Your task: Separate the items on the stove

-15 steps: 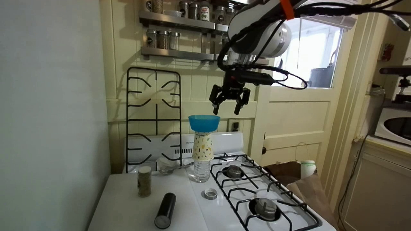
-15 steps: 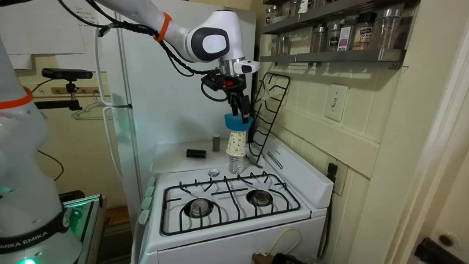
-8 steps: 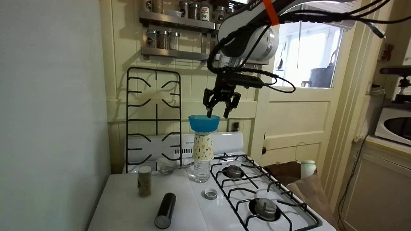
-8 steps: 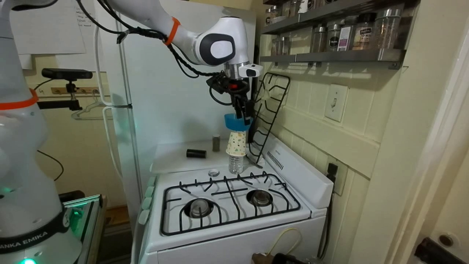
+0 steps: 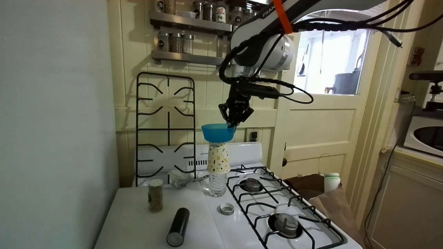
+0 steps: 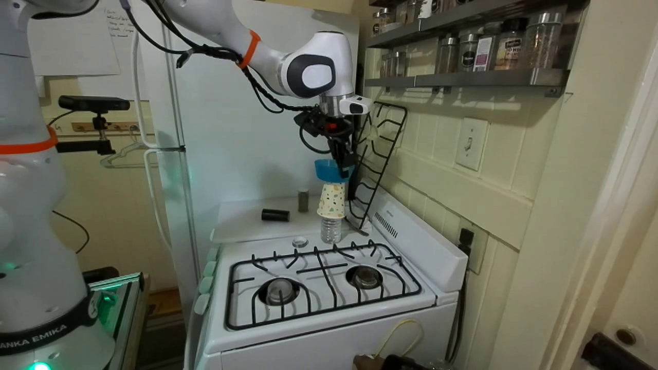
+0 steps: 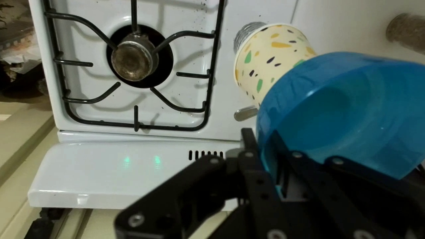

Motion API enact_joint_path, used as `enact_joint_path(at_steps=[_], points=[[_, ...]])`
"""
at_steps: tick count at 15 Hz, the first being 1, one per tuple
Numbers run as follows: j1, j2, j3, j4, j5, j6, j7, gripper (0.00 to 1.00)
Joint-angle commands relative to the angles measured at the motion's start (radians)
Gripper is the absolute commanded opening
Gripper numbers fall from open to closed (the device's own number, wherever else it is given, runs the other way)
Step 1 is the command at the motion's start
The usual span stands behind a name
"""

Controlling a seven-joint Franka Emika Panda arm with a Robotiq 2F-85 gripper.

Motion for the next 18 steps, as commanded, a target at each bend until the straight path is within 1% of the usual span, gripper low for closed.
enact_joint_path(at_steps=[1,3,6,7,8,9,12,15,17,18], points=[[0.019,-0.023,-0.005,0.006,0.011,-0.030,0.008,0.00],[0.022,-0.055,-0.004,-0.008,0.009,-0.019,0.003,0.01],[0.014,-0.135,-0.016,-0.047,0.004,0.015,0.036,0.01],[0.008,-0.149,-0.022,-0.053,-0.007,0.029,0.077,0.01],[-0.005,-0.156,-0.033,-0.056,-0.063,0.043,0.156,0.01],[-0.017,-0.159,-0.042,-0.060,-0.080,0.048,0.192,0.01],[-0.063,-0.137,-0.081,-0.099,-0.107,0.092,0.296,0.01],[-0.106,-0.101,-0.126,-0.152,-0.091,0.175,0.377,0.01],[-0.120,-0.042,-0.150,-0.173,-0.033,0.229,0.410,0.01],[-0.120,-0.013,-0.155,-0.176,-0.020,0.233,0.415,0.01]])
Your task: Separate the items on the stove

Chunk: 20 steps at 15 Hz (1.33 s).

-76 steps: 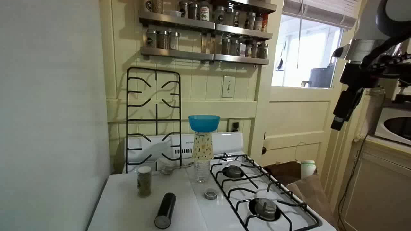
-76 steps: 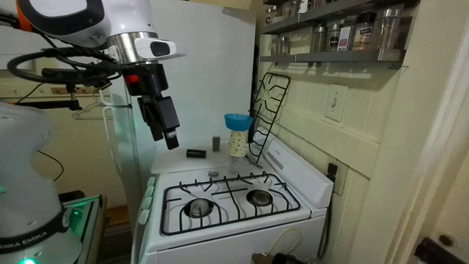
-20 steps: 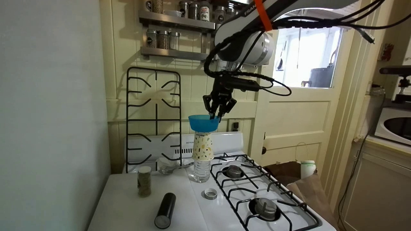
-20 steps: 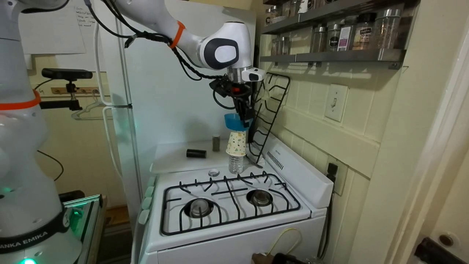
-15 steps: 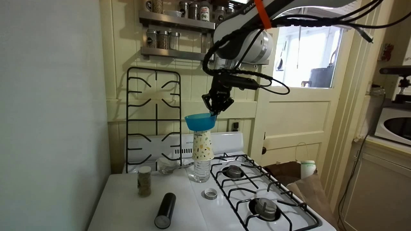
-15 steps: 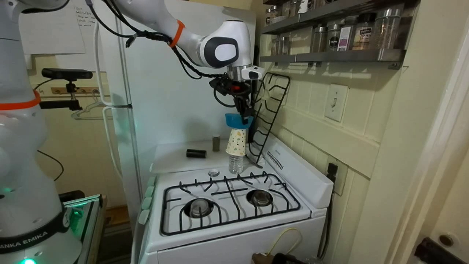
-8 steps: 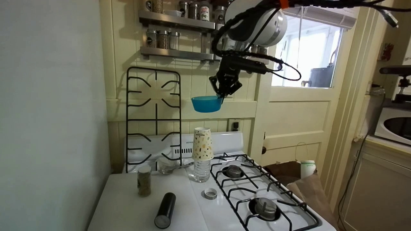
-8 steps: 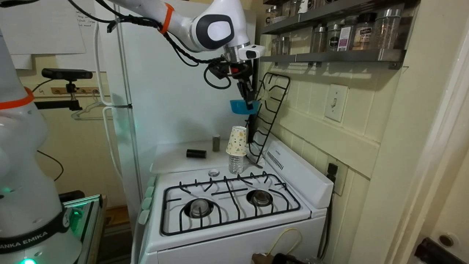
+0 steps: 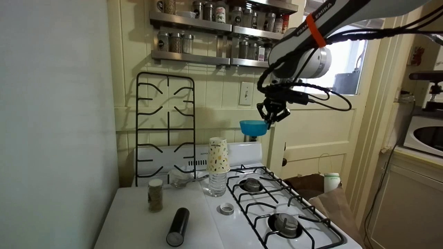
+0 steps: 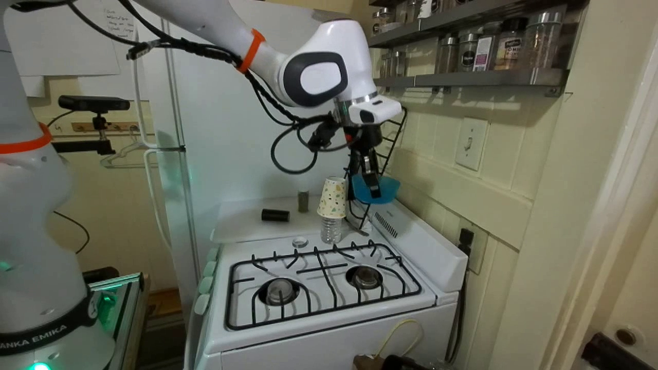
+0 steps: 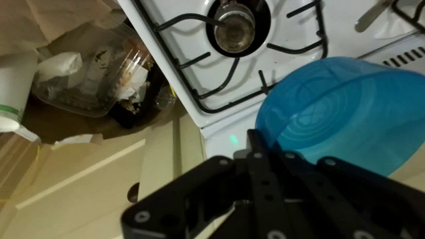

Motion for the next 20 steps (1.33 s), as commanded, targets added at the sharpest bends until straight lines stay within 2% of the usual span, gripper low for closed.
enact_joint_path(at_steps=[1,4,9,10,12,15,18,20], points=[[-0.004,0.101,-0.017,-0.035,0.051,0.081,0.067,0.01],[0.009,0.187,-0.030,-0.033,0.060,0.093,0.091,0.01],[0.057,0.263,-0.074,-0.029,-0.027,0.143,0.186,0.01],[0.068,0.270,-0.083,-0.026,-0.042,0.153,0.195,0.29],[0.085,0.272,-0.090,-0.023,-0.060,0.165,0.197,0.36],[0.089,0.237,-0.065,-0.017,-0.027,0.124,0.136,0.58],[0.110,0.134,-0.046,-0.036,-0.030,0.085,0.112,0.81],[0.125,0.062,-0.035,-0.038,-0.058,0.001,0.120,0.96]])
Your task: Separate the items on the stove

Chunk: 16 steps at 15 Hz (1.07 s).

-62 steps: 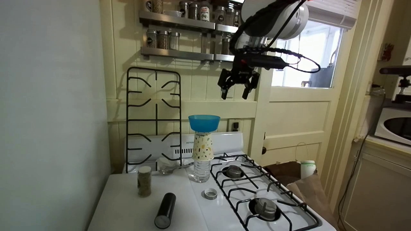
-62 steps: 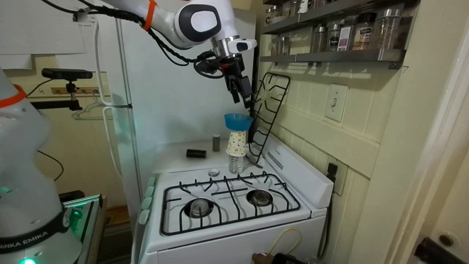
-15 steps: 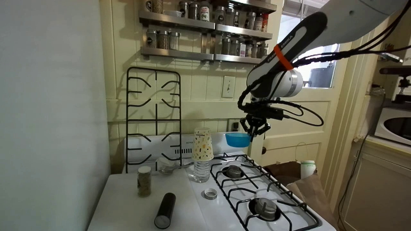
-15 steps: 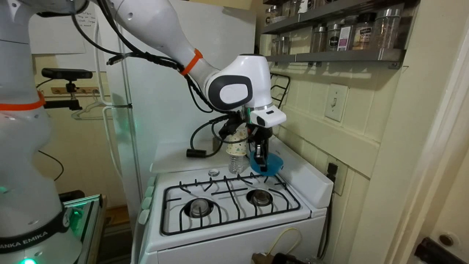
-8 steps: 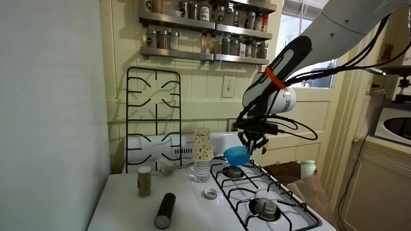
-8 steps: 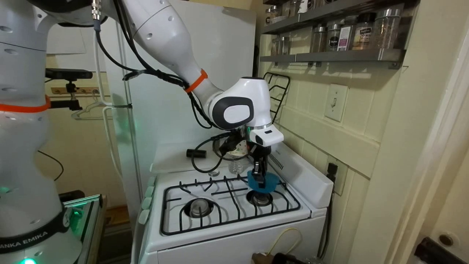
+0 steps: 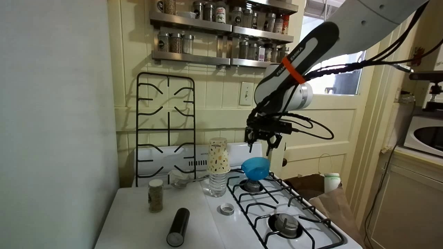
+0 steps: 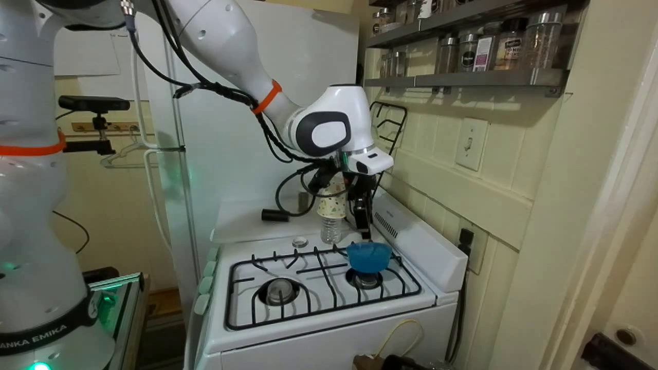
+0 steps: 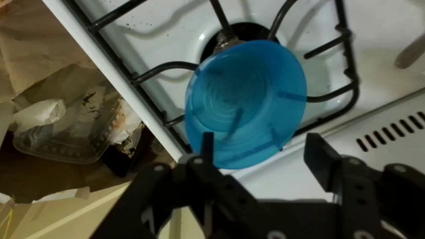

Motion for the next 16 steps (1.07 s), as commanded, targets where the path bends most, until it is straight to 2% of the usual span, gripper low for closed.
enact_joint_path(at_steps=[1,4,8,12,16], points=[[0.025,-0.163,0.021,-0.030,-0.035,-0.169,-0.002,0.99],[0.019,-0.250,0.073,-0.026,0.005,-0.262,-0.087,1.00],[0.031,-0.307,0.120,-0.028,0.081,-0.239,-0.321,1.00],[0.059,-0.212,0.147,0.053,0.181,-0.236,-0.532,1.00],[0.068,-0.098,0.174,0.140,0.206,-0.259,-0.621,1.00]])
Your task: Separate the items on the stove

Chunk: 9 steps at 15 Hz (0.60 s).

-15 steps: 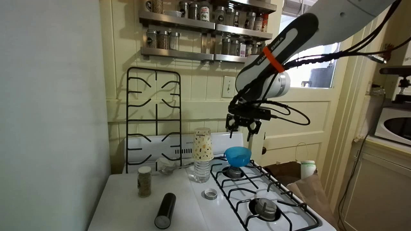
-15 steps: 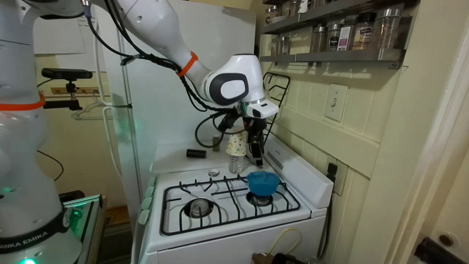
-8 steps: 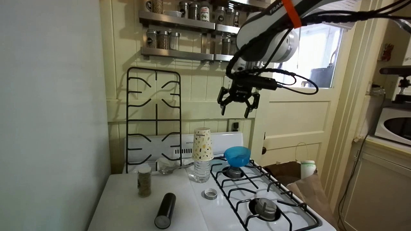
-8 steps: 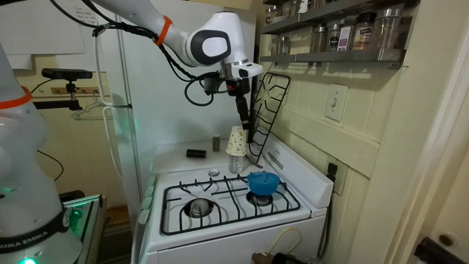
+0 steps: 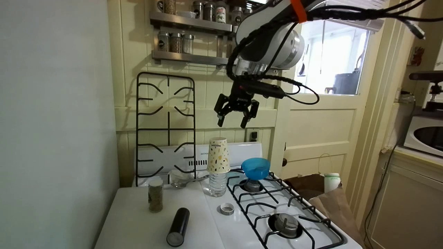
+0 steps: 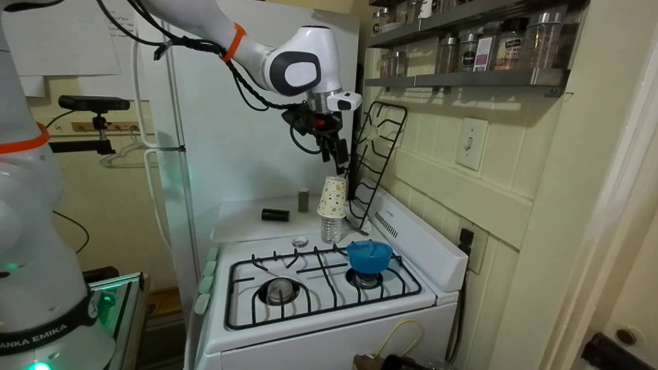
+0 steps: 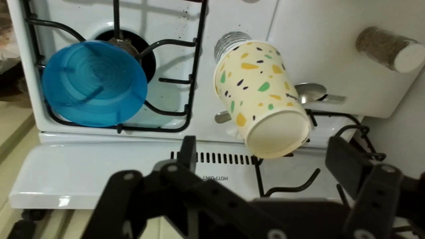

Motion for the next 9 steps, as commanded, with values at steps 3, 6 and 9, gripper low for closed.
enact_joint_path(at_steps=[3,6,9], points=[[0.006,0.178,0.028,0.160,0.004,-0.070,-0.068,1.00],[0.012,0.240,0.037,0.223,-0.022,-0.101,-0.062,1.00],[0.021,0.258,0.039,0.260,-0.038,-0.161,-0.046,0.66]])
